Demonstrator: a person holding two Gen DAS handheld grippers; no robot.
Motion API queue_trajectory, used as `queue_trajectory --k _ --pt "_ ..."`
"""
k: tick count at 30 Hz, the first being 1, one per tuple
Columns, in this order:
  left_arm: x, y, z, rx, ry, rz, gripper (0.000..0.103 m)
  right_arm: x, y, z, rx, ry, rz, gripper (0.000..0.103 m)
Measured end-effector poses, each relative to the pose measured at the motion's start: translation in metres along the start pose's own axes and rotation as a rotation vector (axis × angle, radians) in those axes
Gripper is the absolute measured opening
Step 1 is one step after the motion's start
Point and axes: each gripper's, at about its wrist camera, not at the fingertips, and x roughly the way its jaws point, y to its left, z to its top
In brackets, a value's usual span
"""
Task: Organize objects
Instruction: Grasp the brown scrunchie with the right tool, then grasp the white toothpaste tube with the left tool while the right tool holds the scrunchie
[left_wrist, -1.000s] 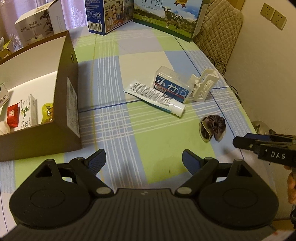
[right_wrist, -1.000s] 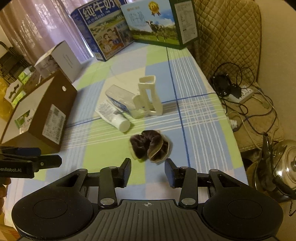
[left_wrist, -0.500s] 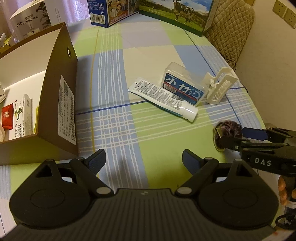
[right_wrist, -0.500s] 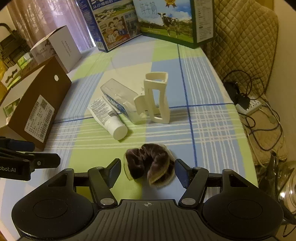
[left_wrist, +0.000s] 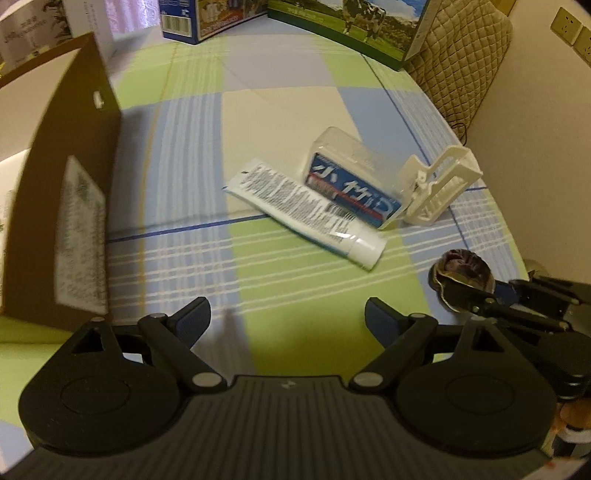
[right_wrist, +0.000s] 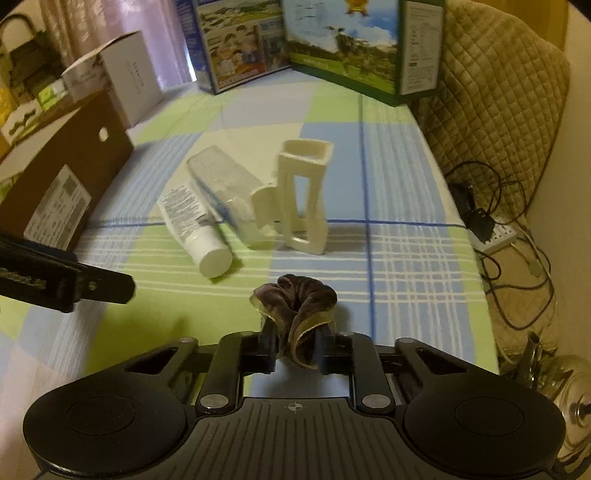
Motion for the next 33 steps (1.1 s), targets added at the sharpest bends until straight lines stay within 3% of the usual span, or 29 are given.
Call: queue_trajectory --k 7,16,26,29,33 --pt "0.021 -0.010 0.018 -0.055 -0.002 -0.052 0.090 -0.014 -0.037 0.002 0.085 -0.023 -0.077 0.016" --pt "0.054 -0.007 0.042 -0.146 0.002 -0.047 0.091 -0.023 -0.057 -0.002 0.156 -0.031 -0.105 0.016" --pt "0.045 0.036 0.028 -0.159 -0.015 0.024 0.087 -0.020 -0.059 -0.003 0.163 -0.025 -0.084 0.016" --pt "0.040 0.048 0.025 -0.143 -0.015 0.077 0.076 -0.019 -0.060 -0.003 0.157 -0.023 -0.078 0.016" --pt "0.037 0.049 0.034 -0.105 -0.042 0.092 0.075 -0.017 -0.060 -0.002 0.152 -0.021 -0.078 0.016"
